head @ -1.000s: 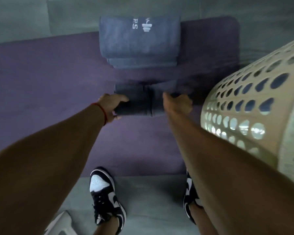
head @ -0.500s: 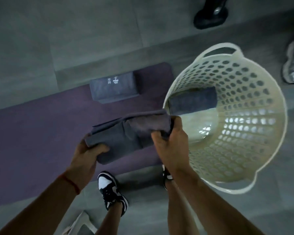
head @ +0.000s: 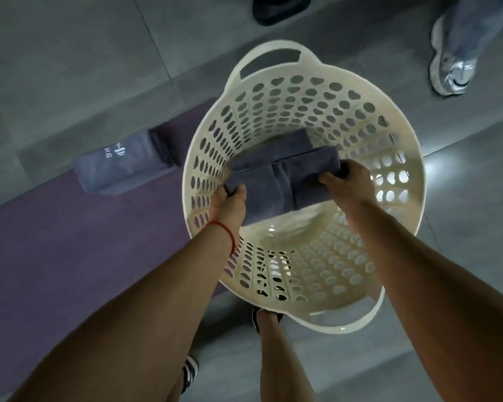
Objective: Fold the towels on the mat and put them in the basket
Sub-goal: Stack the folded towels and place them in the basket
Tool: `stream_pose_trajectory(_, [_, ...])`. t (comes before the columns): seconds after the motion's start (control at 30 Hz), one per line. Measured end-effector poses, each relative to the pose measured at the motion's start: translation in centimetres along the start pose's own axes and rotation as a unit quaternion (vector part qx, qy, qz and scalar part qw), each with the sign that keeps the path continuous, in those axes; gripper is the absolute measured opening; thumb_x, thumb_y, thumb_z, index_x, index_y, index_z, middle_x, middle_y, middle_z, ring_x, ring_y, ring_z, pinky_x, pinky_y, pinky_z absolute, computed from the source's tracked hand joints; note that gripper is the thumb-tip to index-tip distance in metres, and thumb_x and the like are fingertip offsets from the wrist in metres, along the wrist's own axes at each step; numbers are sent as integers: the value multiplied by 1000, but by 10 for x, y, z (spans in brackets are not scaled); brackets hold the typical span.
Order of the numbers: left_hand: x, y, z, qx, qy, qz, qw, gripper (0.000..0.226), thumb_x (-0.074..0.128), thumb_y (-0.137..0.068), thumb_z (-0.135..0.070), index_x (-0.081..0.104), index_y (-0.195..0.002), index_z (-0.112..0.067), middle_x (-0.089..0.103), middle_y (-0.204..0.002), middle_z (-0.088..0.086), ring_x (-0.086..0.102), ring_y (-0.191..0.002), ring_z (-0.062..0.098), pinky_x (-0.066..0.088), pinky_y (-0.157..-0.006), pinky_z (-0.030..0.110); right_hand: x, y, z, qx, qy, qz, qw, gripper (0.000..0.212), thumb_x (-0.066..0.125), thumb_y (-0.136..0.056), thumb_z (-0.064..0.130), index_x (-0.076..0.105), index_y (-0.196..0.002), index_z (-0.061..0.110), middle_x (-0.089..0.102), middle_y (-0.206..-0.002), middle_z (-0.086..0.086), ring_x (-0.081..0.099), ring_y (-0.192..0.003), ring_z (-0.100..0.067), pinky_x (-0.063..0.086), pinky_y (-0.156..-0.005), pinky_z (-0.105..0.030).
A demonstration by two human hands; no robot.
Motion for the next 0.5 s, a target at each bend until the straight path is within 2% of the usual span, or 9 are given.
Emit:
stream_pose_trajectory(0.07, [13, -34, 3, 5, -27, -26, 999, 46, 57, -96, -30, 53, -137, -9, 58, -132, 5, 54, -123, 25, 44, -107, 41, 14, -37, -9, -16, 24, 25, 999, 28, 71, -80, 33, 70, -100, 12, 70, -90, -8, 65, -85, -29, 44, -69, -31])
stream_pose_trajectory(0.13, [21, -62, 7, 10, -31, -47, 998, 51, 55, -97, -28, 47, -142, -6, 53, -142, 13, 50, -129, 31, 42, -108, 44, 30, -72, -15, -33, 38, 44, 998, 25, 71, -83, 33, 70, -100, 15, 70, -91, -6, 66, -85, -27, 45, -69, -33])
stream_pose_trajectory(0.23, [31, -102, 9, 12, -78, -76, 994, 58, 50, -98, -39, 41, -146, -8, 47, -147, 13, 47, -133, 33, 40, -110, 43, 56, -115, -17, -70, 50, 40, 995, 33, 70, -85, 39, 69, -109, 15, 72, -102, -9, 66, -95, -29, 48, -74, -34])
stream_pose_trajectory(0.33, [36, -136, 22, 7, -97, -106, 990, 56, 47, -98, -46, 49, -140, -10, 54, -141, 12, 53, -126, 32, 43, -108, 44, 76, -143, -21, -97, 61, 19, 993, 37, 68, -89, 36, 67, -116, 11, 71, -111, -11, 65, -104, -29, 48, -81, -33])
stream_pose_trajectory(0.4, [41, -148, 29, 9, -139, -117, 983, 54, 45, -100, -45, 50, -140, -9, 54, -141, 12, 52, -127, 31, 42, -109, 39, 86, -152, -28, -100, 75, -2, 992, 39, 66, -91, 34, 63, -121, 10, 69, -117, -10, 62, -110, -28, 46, -85, -31])
stream_pose_trajectory(0.5, [49, -150, 29, -1, -154, -131, 979, 56, 42, -102, -44, 43, -144, -8, 50, -144, 13, 51, -129, 31, 41, -103, 34, 98, -147, -30, -129, 136, -42, 981, 50, 59, -95, 37, 50, -136, 11, 58, -133, -11, 54, -123, -31, 44, -97, -40])
Point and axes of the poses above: each hand's wrist, its own y-axis away from the middle knuckle, its own x-axis out of the palm, z = x × y, the point moved 2 cm from there along -y, towards the middle knuckle
